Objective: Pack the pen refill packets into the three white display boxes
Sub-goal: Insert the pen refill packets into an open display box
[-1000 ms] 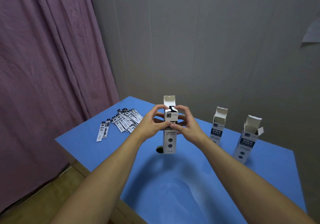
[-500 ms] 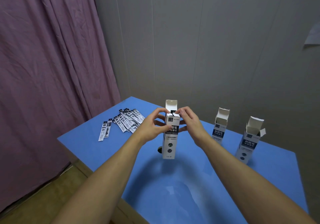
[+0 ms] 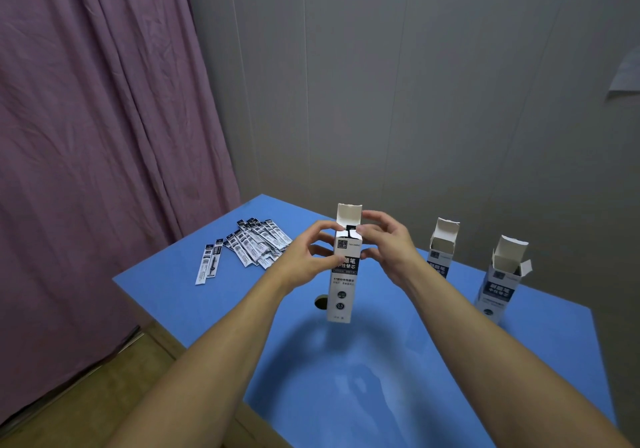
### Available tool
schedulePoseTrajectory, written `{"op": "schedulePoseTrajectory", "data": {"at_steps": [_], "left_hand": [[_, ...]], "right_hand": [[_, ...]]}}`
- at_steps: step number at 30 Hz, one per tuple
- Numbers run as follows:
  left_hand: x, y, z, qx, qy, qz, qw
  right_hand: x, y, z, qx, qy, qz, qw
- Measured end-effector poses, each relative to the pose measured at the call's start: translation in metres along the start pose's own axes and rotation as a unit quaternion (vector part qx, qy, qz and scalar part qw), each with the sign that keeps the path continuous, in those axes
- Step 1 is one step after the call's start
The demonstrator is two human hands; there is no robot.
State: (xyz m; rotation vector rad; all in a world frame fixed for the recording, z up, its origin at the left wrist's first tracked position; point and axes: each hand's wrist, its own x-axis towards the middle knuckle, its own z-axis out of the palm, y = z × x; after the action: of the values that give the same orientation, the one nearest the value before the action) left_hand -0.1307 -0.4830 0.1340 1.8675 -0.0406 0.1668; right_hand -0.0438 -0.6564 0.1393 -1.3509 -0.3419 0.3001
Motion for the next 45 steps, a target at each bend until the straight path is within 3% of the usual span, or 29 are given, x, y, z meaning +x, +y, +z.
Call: {"op": "schedulePoseTrajectory", "data": {"at_steps": [10, 17, 31, 36, 40, 45], "left_hand": [[0.001, -0.009, 0.001, -0.077, 0.006, -0.016, 0.997], [0.001, -0.011, 0.000, -0.077, 0.004, -0.020, 0.997], [0.003, -0.019, 0.004, -0.112, 0.024, -0.027, 0.993], [0.005, -0.022, 0.007, -0.104, -0.001, -0.027, 0.994], [0.008, -0.022, 0.010, -0.097, -0.005, -0.031, 0.995], [0.013, -0.028, 0.012, -0.117, 0.005, -0.032, 0.993]], "right_hand": [[-0.002, 0.005, -0.001, 0.018, -0.038, -0.017, 0.999], [-0.003, 0.007, 0.003, -0.045, -0.027, -0.047, 0.997], [-0.001, 0.011, -0.009, -0.108, -0.076, -0.079, 0.988], [-0.002, 0.013, -0.015, -0.191, -0.109, -0.109, 0.969], [-0.006, 0.012, -0.016, -0.280, -0.128, -0.087, 0.947], [-0.006, 0.034, -0.026, -0.255, -0.131, -0.019, 0.958]]}}
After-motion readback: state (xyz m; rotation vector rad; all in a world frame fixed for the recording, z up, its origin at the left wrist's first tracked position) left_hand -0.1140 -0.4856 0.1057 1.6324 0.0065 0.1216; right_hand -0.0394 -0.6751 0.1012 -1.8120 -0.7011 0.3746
